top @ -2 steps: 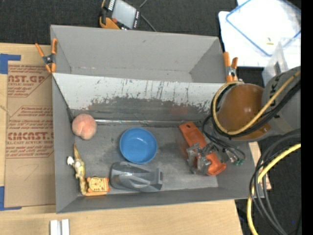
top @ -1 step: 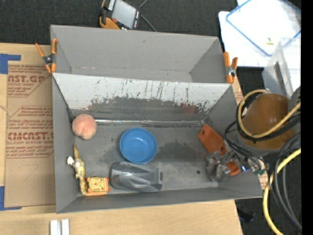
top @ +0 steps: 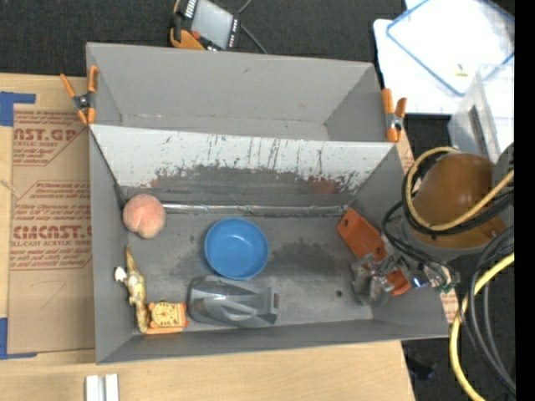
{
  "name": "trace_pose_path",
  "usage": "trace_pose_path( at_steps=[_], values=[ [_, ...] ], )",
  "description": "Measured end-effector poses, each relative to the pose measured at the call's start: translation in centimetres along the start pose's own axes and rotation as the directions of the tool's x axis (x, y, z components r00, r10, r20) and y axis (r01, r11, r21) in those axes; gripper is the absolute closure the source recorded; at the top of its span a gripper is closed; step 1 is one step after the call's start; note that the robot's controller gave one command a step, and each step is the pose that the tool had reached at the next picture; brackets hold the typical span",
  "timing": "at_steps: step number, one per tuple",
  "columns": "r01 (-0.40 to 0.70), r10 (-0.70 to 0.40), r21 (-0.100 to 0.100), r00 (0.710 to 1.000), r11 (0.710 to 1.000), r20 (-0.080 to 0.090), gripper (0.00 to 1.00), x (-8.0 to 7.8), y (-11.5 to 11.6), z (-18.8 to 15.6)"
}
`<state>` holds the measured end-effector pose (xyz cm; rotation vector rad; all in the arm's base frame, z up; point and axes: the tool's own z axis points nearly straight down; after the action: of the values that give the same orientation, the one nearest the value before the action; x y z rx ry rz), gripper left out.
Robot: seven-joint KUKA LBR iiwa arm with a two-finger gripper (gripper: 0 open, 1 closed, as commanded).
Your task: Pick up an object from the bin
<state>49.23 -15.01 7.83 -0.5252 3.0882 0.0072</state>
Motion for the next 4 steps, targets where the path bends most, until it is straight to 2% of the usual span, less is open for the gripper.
trace_pose_path(
  at_steps=[1, 3, 4],
  values=[
    [0.342, -0.342, 0.0, 0.94, 0.94, 0.004, 1.0, -1.0, 1.6, -7.2],
    [0.351, -0.351, 0.003, 0.936, 0.936, 0.005, 1.0, -1.1, 1.7, -6.8],
    [0.449, -0.449, 0.001, 0.893, 0.893, 0.006, 1.0, -2.0, 1.4, -17.6]
  ],
)
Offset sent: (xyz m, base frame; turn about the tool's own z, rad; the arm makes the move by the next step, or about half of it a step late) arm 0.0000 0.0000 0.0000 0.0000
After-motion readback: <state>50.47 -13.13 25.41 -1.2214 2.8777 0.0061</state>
